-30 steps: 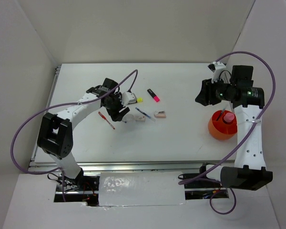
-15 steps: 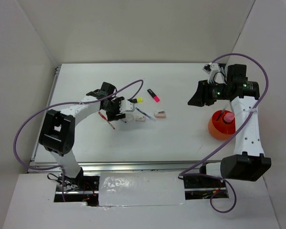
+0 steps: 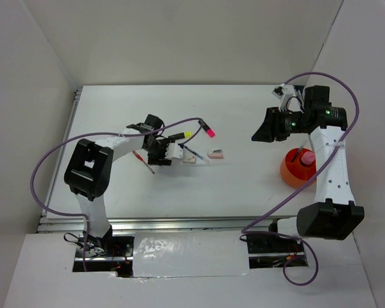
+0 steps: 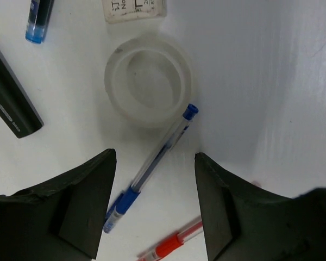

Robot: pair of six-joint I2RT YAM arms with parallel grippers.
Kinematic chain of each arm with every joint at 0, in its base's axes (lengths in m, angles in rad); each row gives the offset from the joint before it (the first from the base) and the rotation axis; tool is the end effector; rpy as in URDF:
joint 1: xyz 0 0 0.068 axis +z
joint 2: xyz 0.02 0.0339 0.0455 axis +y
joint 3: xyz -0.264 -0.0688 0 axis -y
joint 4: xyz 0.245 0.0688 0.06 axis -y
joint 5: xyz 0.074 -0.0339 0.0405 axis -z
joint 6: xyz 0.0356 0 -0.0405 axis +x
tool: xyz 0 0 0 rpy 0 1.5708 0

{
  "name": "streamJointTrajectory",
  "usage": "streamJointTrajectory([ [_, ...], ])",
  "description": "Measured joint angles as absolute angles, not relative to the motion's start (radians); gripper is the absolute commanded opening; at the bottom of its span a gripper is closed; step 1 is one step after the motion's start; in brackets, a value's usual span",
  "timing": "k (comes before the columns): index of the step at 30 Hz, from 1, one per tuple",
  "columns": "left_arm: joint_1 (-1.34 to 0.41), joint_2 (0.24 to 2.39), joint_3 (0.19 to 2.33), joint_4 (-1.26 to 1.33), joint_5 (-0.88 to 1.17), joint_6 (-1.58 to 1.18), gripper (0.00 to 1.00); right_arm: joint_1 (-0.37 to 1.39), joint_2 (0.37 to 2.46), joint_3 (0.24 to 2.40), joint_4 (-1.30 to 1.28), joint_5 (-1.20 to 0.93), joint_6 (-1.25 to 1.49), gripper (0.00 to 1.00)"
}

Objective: Sort the stationery into containers
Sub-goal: Pick up the pen from the center of the board.

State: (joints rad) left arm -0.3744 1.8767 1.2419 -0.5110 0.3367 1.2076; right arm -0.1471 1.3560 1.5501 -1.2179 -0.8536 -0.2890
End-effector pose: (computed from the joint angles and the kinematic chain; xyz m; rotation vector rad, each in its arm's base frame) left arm 0.3463 -0.1487 0.1702 1.9270 1.7706 -0.1781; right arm 0.2445 -0.0091 0.3944 -0.4550 2.2700 0.8803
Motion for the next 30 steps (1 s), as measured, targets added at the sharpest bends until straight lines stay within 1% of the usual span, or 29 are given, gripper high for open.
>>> streamJointTrajectory([
  [3,-0.383,1.895,1.262,-0.51,0.332,1.231,0.69,-0.147,1.359,1.55,-1.222,-0.853,-0.289,0.47],
  [6,-0.389,1.913,1.283,-0.517,0.323,1.254,0.59,-0.147,1.364,1.551,-1.226,-0.852,-0.29,0.47],
  [7,-0.389,1.917,1.29,-0.517,0.319,1.257,0.59,-0.147,1.365,1.551,-1.227,-0.851,-0.292,0.47],
  [8,-0.39,1.924,1.298,-0.523,0.316,1.262,0.55,-0.147,1.366,1.551,-1.228,-0.85,-0.293,0.47],
  [13,-0.392,1.944,1.328,-0.565,0.31,1.291,0.48,-0.151,1.378,1.559,-1.236,-0.851,-0.301,0.47],
  [16,-0.397,1.945,1.33,-0.594,0.302,1.313,0.4,-0.152,1.388,1.559,-1.236,-0.851,-0.304,0.47],
  [17,-0.398,1.945,1.332,-0.606,0.298,1.318,0.35,-0.152,1.391,1.559,-1.237,-0.852,-0.305,0.47],
  [19,-0.403,1.95,1.34,-0.638,0.29,1.329,0.28,-0.152,1.398,1.56,-1.237,-0.853,-0.305,0.47],
  [21,-0.407,1.955,1.348,-0.662,0.286,1.333,0.26,-0.152,1.4,1.56,-1.238,-0.854,-0.305,0.47],
  [22,-0.409,1.955,1.348,-0.665,0.282,1.333,0.23,-0.152,1.4,1.56,-1.24,-0.854,-0.305,0.47],
  [27,-0.418,1.927,1.311,-0.649,0.263,1.332,0.11,-0.154,1.4,1.577,-1.249,-0.858,-0.305,0.47],
  [28,-0.421,1.919,1.3,-0.65,0.258,1.331,0.06,-0.154,1.4,1.58,-1.25,-0.861,-0.305,0.47],
  [30,-0.429,1.908,1.29,-0.654,0.245,1.327,0.01,-0.154,1.4,1.585,-1.252,-0.868,-0.306,0.46],
])
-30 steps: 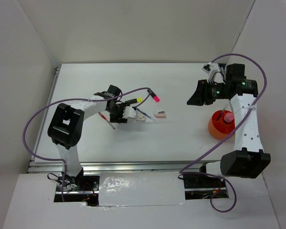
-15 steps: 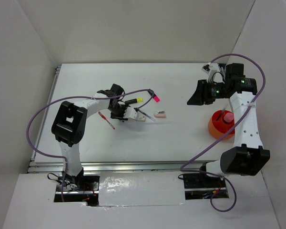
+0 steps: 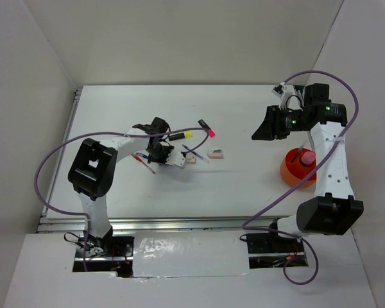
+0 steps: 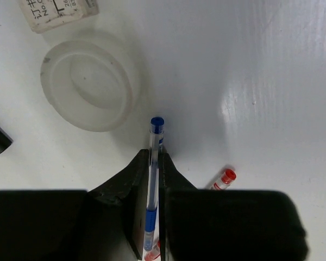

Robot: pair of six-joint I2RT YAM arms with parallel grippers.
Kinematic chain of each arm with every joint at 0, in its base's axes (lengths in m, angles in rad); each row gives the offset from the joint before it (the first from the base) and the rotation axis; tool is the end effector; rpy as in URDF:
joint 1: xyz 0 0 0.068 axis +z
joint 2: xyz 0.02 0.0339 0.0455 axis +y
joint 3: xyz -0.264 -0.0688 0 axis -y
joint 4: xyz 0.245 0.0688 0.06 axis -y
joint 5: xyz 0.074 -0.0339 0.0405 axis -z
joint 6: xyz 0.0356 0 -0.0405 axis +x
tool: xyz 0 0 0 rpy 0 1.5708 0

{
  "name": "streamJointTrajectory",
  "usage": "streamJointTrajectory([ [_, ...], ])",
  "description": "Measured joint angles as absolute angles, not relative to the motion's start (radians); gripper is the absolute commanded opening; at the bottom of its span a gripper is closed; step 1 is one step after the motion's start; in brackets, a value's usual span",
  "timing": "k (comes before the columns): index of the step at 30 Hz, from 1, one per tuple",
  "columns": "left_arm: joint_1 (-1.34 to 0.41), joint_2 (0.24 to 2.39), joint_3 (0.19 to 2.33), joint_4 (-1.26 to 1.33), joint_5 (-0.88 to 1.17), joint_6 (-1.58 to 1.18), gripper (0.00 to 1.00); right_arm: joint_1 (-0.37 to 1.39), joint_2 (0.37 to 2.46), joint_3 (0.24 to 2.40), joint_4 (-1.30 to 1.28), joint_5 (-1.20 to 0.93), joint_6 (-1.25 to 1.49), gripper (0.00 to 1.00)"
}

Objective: Sort the stationery into containers
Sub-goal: Pick up the pen from the center of the board.

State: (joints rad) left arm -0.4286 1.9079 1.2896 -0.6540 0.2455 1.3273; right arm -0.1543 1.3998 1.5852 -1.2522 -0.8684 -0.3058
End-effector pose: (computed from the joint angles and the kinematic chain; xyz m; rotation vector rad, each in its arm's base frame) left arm 0.3363 -0.1632 0.1658 2.1603 1.7266 -0.1267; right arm 0.2528 -0.0118 0.3928 -0.4512 2.2894 0.9101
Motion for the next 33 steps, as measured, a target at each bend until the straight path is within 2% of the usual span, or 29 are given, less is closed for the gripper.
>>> streamJointTrajectory([
  [8,-0.447,1.833,1.294,-0.633,0.192,1.345,0.0,-0.155,1.399,1.586,-1.253,-0.896,-0.308,0.46],
  [11,-0.467,1.708,1.267,-0.57,0.163,1.445,0.0,-0.155,1.4,1.586,-1.255,-0.923,-0.308,0.46],
  [15,-0.541,1.431,1.102,-0.432,0.172,1.671,0.0,-0.144,1.404,1.589,-1.262,-0.962,-0.308,0.47],
  [20,-0.595,1.206,0.857,-0.258,0.321,1.874,0.0,-0.083,1.417,1.612,-1.269,-0.986,-0.303,0.5],
  [25,-0.658,1.167,0.661,-0.144,0.477,1.945,0.0,0.008,1.417,1.633,-1.271,-0.991,-0.302,0.57],
  [33,-0.829,1.139,0.629,-0.045,0.651,1.969,0.0,0.184,1.434,1.61,-1.264,-0.984,-0.265,0.59],
])
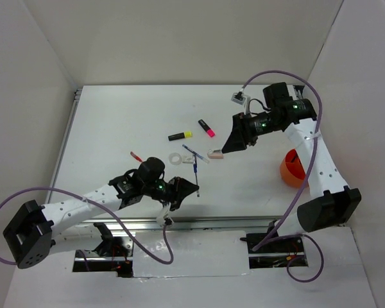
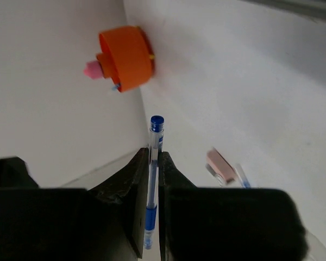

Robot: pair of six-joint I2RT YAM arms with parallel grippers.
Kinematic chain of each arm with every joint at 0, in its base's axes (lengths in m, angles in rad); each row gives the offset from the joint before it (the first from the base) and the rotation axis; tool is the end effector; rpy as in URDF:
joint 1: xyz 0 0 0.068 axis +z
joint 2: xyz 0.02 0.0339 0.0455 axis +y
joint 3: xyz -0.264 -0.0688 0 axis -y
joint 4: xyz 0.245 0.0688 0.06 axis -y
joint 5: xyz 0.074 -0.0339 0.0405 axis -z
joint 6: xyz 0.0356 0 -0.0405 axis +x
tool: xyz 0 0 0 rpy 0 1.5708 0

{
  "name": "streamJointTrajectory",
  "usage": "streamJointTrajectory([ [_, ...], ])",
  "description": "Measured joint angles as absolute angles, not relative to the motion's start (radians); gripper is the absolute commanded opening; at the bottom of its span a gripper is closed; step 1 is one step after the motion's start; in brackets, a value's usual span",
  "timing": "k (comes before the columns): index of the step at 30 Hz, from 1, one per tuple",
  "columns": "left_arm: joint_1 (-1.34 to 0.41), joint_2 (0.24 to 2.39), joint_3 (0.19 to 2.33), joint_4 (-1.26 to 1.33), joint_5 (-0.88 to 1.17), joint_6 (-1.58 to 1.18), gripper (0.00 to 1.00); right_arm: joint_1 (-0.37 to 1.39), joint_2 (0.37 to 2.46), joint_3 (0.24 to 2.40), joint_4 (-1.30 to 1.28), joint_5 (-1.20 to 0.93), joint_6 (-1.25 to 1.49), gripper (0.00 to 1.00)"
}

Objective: Sort the stationery into containers
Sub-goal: Pick up the pen from the center of the board.

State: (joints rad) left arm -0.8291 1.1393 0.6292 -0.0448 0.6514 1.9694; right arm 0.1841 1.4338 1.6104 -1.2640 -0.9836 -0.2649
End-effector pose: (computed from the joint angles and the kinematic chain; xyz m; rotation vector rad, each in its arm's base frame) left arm 0.1460 -0.1913 0.2321 2.0031 -0.0286 0.0318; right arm 0.2484 0.0764 0.3942 -0.8276 2.2271 1.2373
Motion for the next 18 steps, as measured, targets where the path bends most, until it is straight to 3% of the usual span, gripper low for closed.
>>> streamJointTrajectory([
  [4,-0.885,1.139,0.664,-0.042,0.691,1.983,0.0,0.27,1.504,1.611,-1.262,-0.976,-0.249,0.6],
  [6,-0.908,1.139,0.68,-0.046,0.702,1.987,0.0,0.298,1.548,1.611,-1.263,-0.974,-0.24,0.69],
  [9,-0.931,1.139,0.693,-0.05,0.708,1.987,0.0,0.318,1.599,1.611,-1.267,-0.97,-0.228,0.72],
  [18,-0.973,1.139,0.703,-0.054,0.709,1.987,0.0,0.342,1.655,1.611,-1.282,-0.988,-0.22,0.68],
])
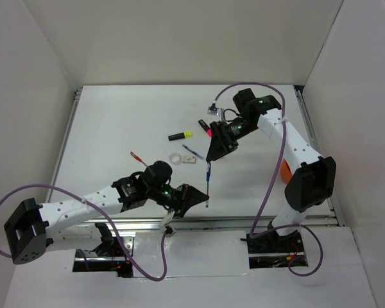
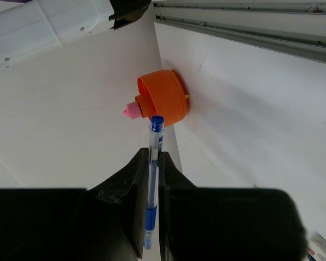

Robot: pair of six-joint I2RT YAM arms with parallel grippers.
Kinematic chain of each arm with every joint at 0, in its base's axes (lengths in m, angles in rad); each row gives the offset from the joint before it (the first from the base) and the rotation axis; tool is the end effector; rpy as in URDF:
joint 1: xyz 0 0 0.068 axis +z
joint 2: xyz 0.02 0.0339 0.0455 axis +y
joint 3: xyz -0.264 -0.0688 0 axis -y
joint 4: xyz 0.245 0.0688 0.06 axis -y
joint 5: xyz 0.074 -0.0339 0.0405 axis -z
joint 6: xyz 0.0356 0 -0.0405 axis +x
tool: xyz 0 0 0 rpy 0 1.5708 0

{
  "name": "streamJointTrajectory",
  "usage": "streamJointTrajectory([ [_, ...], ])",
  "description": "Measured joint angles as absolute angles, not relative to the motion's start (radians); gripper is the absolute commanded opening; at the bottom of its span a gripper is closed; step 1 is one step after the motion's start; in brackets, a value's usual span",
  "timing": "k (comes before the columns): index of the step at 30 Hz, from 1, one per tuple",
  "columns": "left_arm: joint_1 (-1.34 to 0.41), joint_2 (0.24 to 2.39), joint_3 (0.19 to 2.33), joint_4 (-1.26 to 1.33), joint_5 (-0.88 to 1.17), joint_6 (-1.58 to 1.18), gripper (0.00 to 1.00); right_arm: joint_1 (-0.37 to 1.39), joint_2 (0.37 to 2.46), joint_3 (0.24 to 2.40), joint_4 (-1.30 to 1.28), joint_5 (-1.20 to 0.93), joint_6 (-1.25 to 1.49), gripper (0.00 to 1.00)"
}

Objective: Sort the stationery into containers
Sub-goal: Pick up the pen from the center of the board.

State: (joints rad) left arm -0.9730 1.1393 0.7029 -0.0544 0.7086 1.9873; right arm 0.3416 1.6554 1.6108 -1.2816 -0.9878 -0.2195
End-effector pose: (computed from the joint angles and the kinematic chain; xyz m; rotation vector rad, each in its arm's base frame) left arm 0.1194 -0.2165 0.2565 1.9215 -0.2464 -0.0609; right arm 0.2844 0.1327 0.3348 -0.8908 2.4660 1.4256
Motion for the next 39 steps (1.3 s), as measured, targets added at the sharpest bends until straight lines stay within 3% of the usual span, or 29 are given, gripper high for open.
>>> streamJointTrajectory([
  [6,-0.979,1.139,0.71,-0.06,0.703,1.988,0.0,0.394,1.683,1.608,-1.289,-0.992,-0.228,0.59],
  [10,-0.979,1.139,0.71,-0.063,0.699,1.988,0.0,0.416,1.695,1.608,-1.306,-0.992,-0.253,0.47],
  [20,-0.979,1.139,0.71,-0.059,0.695,1.988,0.0,0.432,1.707,1.596,-1.321,-0.991,-0.267,0.35],
  [23,-0.979,1.135,0.71,-0.059,0.694,1.988,0.0,0.435,1.71,1.596,-1.322,-0.991,-0.271,0.24],
  [26,-0.979,1.132,0.709,-0.062,0.693,1.988,0.08,0.438,1.712,1.597,-1.324,-1.003,-0.266,0.1],
  [29,-0.979,1.131,0.708,-0.061,0.692,1.988,0.19,0.442,1.713,1.597,-1.328,-1.018,-0.26,0.0],
  [31,-0.981,1.128,0.707,-0.059,0.692,1.99,0.39,0.442,1.713,1.597,-1.328,-1.022,-0.26,0.0],
  [33,-0.981,1.124,0.704,-0.044,0.691,1.991,0.86,0.44,1.713,1.597,-1.328,-1.018,-0.268,0.0],
  [34,-0.981,1.118,0.702,-0.03,0.69,1.99,0.99,0.435,1.713,1.597,-1.328,-1.016,-0.273,0.0],
  [39,-0.981,1.071,0.688,0.016,0.69,1.99,0.99,0.358,1.712,1.622,-1.334,-1.009,-0.297,0.0],
])
